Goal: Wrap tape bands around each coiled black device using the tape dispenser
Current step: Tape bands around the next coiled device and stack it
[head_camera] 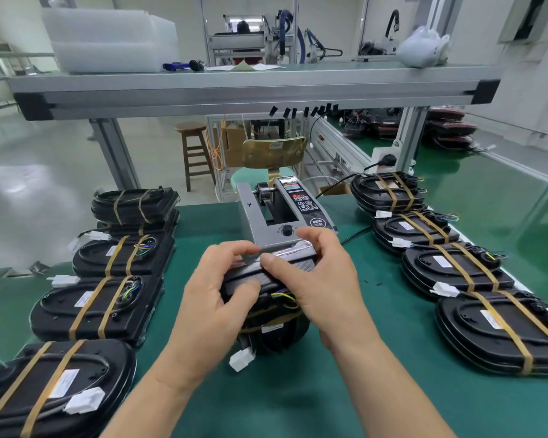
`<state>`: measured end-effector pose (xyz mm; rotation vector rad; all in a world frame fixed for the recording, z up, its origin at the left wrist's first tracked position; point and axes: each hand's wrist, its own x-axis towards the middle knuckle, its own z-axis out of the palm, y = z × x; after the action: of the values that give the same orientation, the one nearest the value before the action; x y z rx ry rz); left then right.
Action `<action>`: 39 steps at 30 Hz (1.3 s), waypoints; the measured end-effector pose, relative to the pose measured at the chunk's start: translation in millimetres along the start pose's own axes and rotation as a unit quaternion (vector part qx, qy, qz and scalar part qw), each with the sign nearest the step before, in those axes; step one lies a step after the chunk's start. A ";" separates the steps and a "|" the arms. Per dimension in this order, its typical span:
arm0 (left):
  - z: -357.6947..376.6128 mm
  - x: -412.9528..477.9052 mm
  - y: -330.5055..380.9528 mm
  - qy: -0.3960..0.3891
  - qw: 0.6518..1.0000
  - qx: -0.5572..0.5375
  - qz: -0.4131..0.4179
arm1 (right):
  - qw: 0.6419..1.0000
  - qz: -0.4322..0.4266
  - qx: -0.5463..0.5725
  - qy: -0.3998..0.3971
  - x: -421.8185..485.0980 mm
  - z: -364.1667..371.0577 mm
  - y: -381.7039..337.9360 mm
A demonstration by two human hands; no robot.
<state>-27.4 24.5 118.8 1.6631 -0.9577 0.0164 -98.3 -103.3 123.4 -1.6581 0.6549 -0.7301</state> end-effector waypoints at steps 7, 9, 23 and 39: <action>-16.8 32.7 -5.6 -0.050 0.994 0.037 -0.091 | 0.932 0.085 0.351 -0.039 4.8 7.6 15.9; -22.0 33.2 -9.9 -0.049 0.995 0.026 -0.088 | 0.919 0.107 0.379 0.009 9.2 4.7 26.6; -49.1 39.5 0.6 -0.158 0.983 0.086 -0.045 | 0.945 0.207 0.237 0.089 30.0 6.8 58.5; -43.7 31.4 20.8 -0.139 0.966 0.216 0.020 | 0.956 0.216 0.133 0.145 39.6 24.1 47.0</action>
<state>1.4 42.2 165.6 2.0841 -1.2667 0.0195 -56.1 -126.8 78.5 -1.1161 1.0389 -0.7082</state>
